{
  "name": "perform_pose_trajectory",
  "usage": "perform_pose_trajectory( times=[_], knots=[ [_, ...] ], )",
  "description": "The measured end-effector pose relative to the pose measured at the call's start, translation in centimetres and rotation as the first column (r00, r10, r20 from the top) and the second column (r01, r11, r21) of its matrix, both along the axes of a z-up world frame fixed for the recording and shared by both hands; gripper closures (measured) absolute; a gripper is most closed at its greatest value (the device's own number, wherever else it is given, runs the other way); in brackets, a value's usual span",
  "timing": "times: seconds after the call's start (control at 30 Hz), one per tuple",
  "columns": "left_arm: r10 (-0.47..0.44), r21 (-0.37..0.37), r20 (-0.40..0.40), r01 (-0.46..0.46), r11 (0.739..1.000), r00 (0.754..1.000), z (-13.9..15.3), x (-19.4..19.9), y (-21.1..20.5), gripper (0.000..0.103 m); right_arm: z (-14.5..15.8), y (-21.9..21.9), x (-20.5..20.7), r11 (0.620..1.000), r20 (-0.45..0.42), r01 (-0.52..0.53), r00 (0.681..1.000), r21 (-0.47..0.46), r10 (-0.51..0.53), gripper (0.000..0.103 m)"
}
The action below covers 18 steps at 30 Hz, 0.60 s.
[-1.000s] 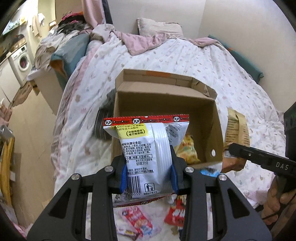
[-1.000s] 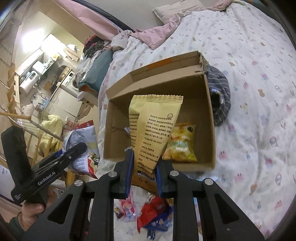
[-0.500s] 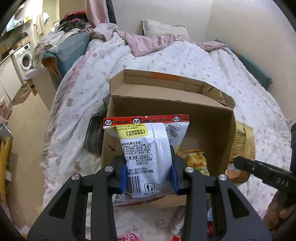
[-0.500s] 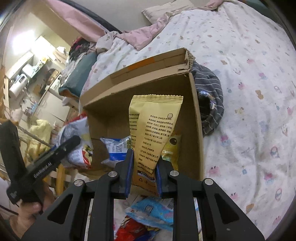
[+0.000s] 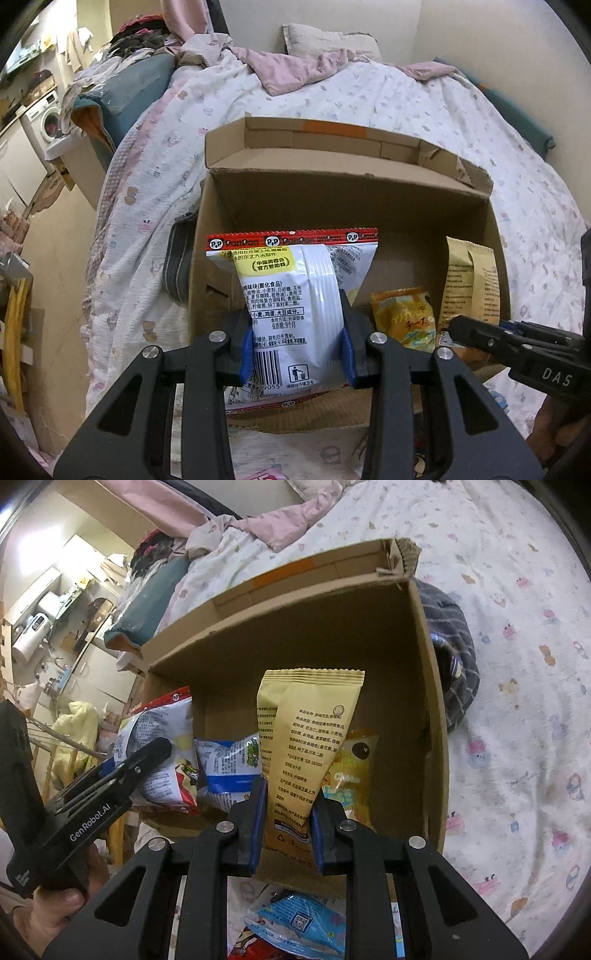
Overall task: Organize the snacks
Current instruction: 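Lower both bags into the box and open both grippers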
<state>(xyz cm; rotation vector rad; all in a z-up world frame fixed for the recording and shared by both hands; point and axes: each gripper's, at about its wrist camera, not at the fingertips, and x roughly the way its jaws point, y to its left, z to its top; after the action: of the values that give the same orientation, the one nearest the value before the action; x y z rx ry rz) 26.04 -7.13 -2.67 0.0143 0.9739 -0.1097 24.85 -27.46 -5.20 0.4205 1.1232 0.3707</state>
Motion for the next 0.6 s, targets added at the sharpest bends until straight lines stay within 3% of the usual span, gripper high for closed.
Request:
perform_pose_trajectory(
  times=[0.3, 0.43, 0.57, 0.6],
  knots=[
    [-0.018, -0.019, -0.041, 0.017, 1.0, 0.999, -0.58, 0.09, -0.21, 0.065, -0.18, -0.08, 0.21, 1.0, -0.013, 0.013, 1.0, -0.008, -0.013, 0.077],
    [-0.035, -0.03, -0.038, 0.034, 0.999, 0.999, -0.31, -0.2, -0.32, 0.03, -0.15, -0.28, 0.24, 1.0, -0.007, 0.017, 1.0, -0.002, -0.017, 0.077],
    [-0.033, -0.048, -0.018, 0.032, 0.998, 0.999, 0.26, -0.52, 0.0, 0.029, -0.07, -0.38, 0.32, 1.0, 0.0, 0.018, 1.0, -0.011, -0.018, 0.075],
    [-0.028, -0.047, -0.016, 0.027, 0.999, 0.999, 0.33, -0.55, 0.1, 0.029, -0.01, -0.34, 0.31, 1.0, 0.002, 0.019, 1.0, -0.015, -0.019, 0.07]
  ],
)
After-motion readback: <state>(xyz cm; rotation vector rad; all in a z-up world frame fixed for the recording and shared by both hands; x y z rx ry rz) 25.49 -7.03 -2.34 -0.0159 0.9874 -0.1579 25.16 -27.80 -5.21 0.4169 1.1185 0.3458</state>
